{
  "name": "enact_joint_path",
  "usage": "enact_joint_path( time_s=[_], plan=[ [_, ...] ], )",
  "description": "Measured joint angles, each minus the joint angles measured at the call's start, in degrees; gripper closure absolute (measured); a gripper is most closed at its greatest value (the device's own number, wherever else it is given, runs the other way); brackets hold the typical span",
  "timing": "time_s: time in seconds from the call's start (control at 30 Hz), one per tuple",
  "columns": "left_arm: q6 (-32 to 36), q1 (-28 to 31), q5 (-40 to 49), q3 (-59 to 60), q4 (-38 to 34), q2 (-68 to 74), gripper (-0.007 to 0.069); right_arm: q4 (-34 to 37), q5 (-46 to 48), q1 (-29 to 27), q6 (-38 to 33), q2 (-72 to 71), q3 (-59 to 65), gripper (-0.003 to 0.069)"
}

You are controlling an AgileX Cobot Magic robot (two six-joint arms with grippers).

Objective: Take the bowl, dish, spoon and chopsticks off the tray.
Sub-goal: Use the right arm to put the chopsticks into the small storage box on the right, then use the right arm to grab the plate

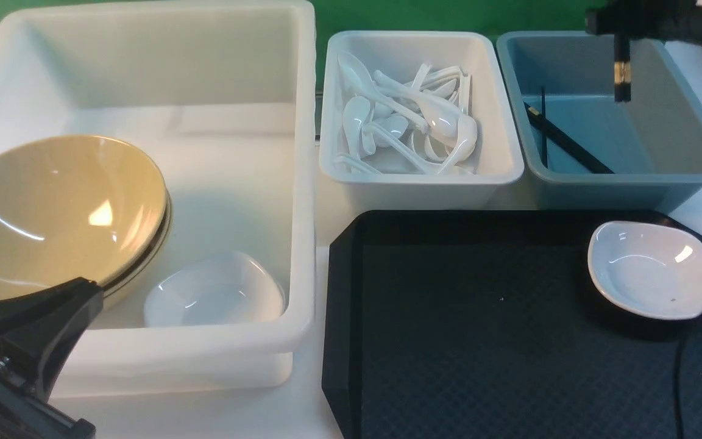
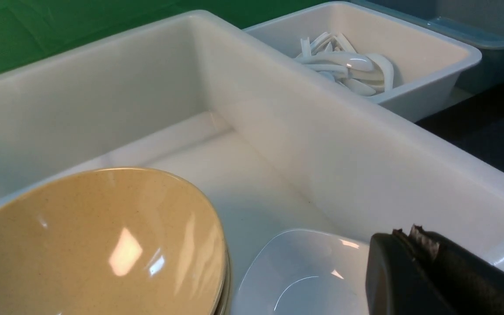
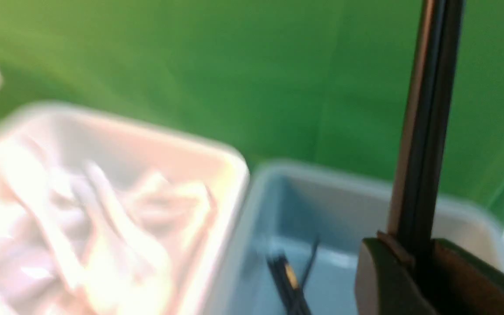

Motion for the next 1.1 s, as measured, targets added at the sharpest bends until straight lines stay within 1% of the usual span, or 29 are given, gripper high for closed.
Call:
enact_joint_path(
  time_s=[0.1, 0.17, 0.33, 0.4, 0.43, 0.47, 0.5, 0.53, 0.57, 0.6, 0.67, 0.73, 0.77, 0.8, 0.83, 0.87, 0.9, 0.93, 0.97, 1.0, 1.03, 1.1],
  plan=[
    [0.0, 0.0, 0.1, 0.0, 0.0, 0.0, 0.0633, -0.1, 5.4, -0.4, 1.9, 6.7, -3.5, 0.0519],
    [0.0, 0.0, 0.1, 0.0, 0.0, 0.0, 0.0633, -0.1, 10.2, -0.3, 5.3, 12.3, -5.6, 0.0519],
    [0.0, 0.0, -0.1, 1.1, 0.0, 0.0, 0.0633, -0.1, 12.6, -0.3, 7.1, 15.4, -6.5, 0.0517],
    [0.0, 0.0, -0.1, 1.2, 0.0, 0.0, 0.0633, -0.1, 13.7, -0.3, 8.3, 15.3, -6.8, 0.0483],
    [0.0, 0.0, -0.4, 1.2, 0.0, 0.0, 0.0633, -0.1, 14.8, -0.3, 8.7, 15.2, -6.9, 0.0452],
    [0.0, 0.0, -0.5, 1.2, -0.1, 0.0, 0.0633, -0.1, 15.1, -0.3, 8.8, 15.2, -7.0, 0.0445],
    [0.0, 0.0, -0.8, 1.2, -0.2, 0.0, 0.0633, -0.1, 17.0, -0.3, 9.0, 14.9, -7.3, 0.0388],
    [0.0, 0.0, -0.8, 1.2, -0.2, 0.0, 0.0633, -0.1, 18.7, -0.3, 9.0, 14.5, -7.8, 0.0347],
    [0.0, 0.0, -0.8, 1.2, -0.3, 0.0, 0.0633, -0.1, 19.7, -0.3, 9.0, 14.2, -8.1, 0.0323],
    [0.0, 0.0, -0.8, 1.2, -0.7, 0.0, 0.0633, -0.1, 23.5, -0.3, 8.5, 12.4, -9.3, 0.0264],
    [0.0, 0.0, -0.9, 1.2, -1.1, 0.0, 0.0633, -0.1, 26.4, -0.3, 7.0, 10.4, -10.0, 0.0236],
    [0.0, 0.0, -1.0, 1.2, -1.8, 0.0, 0.0633, -0.1, 31.1, -0.2, 3.8, 6.9, -10.3, 0.0225],
    [0.0, 0.0, -1.1, 1.2, -2.0, 0.0, 0.0633, -0.1, 32.5, -0.1, 2.0, 5.2, -10.3, 0.0228],
    [0.0, 0.0, -1.2, 1.2, -2.5, 0.0, 0.0633, -0.1, 35.7, 0.3, -0.6, 1.4, -9.6, 0.0251],
    [0.0, 0.0, -1.2, 1.2, -3.0, 0.0, 0.0633, -0.1, 37.8, 0.3, -1.7, -0.1, -9.0, 0.0274],
    [0.0, 0.0, -1.2, 1.2, -3.4, 0.0, 0.0633, -0.1, 39.6, 0.5, -2.2, -2.5, -7.8, 0.0322],
    [0.0, 0.0, -1.2, 1.2, -3.5, 0.0, 0.0633, -0.1, 39.6, 0.6, -2.3, -3.0, -7.8, 0.0322],
    [0.0, 0.0, -1.5, 1.2, -3.8, 0.0, 0.0633, -0.1, 41.6, 0.8, -2.8, -6.5, -4.5, 0.0416],
    [0.0, 0.0, -1.6, 1.2, -4.0, 0.0, 0.0633, 0.0, 42.1, 0.8, -2.8, -9.0, -1.6, 0.0486],
    [0.0, 0.0, -1.7, 1.2, -4.0, 0.0, 0.0633, 0.0, 42.1, 0.8, -2.8, -9.2, -0.6, 0.0510],
    [0.0, 0.0, -1.7, 1.2, -4.1, 0.0, 0.0633, 0.0, 42.0, 0.8, -2.6, -10.7, 2.7, 0.0568],
    [0.0, 0.0, -1.8, 1.2, -4.2, 0.0, 0.0633, 0.0, 40.9, 0.8, -2.1, -11.1, 7.8, 0.0614]
  ],
)
